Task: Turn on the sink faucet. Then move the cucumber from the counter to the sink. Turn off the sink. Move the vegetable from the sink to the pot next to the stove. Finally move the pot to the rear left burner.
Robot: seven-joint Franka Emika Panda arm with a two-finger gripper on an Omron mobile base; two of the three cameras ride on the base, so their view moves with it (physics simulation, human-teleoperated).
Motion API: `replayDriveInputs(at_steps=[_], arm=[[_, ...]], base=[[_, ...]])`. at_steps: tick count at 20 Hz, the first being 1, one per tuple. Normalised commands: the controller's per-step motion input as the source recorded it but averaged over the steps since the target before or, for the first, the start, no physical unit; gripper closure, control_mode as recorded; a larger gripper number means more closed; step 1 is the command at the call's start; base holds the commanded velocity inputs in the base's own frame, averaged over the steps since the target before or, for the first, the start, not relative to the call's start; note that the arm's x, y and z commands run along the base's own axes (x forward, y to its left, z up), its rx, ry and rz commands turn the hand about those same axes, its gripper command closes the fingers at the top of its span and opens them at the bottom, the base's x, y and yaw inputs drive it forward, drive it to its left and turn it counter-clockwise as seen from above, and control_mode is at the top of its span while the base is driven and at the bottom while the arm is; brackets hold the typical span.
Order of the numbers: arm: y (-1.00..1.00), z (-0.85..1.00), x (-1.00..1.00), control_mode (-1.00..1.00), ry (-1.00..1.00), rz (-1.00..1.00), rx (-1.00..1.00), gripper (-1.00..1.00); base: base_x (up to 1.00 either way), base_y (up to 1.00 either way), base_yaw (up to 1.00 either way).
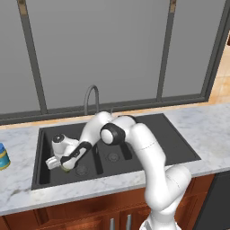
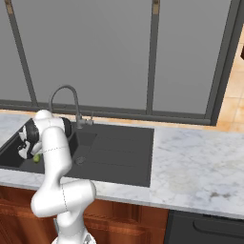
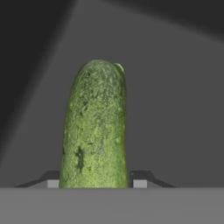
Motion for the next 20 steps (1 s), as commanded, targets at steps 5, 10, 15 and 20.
replayDriveInputs(at_steps=[5, 10, 15, 20], arm=[[0.0, 0.8, -0.19, -1.0, -0.06, 0.0, 0.0, 1.0], [0.0, 0.81, -0.44, -1.0, -0.08, 0.0, 0.01, 1.0], [0.0, 0.7, -0.51, -1.0, -0.05, 0.0, 0.02, 1.0], [-0.03, 0.48, -0.65, -1.0, -0.05, 0.0, 0.05, 1.0]], base=[[0.0, 0.0, 0.0], [0.0, 0.0, 0.0], [0.0, 0.0, 0.0], [0.0, 0.0, 0.0]])
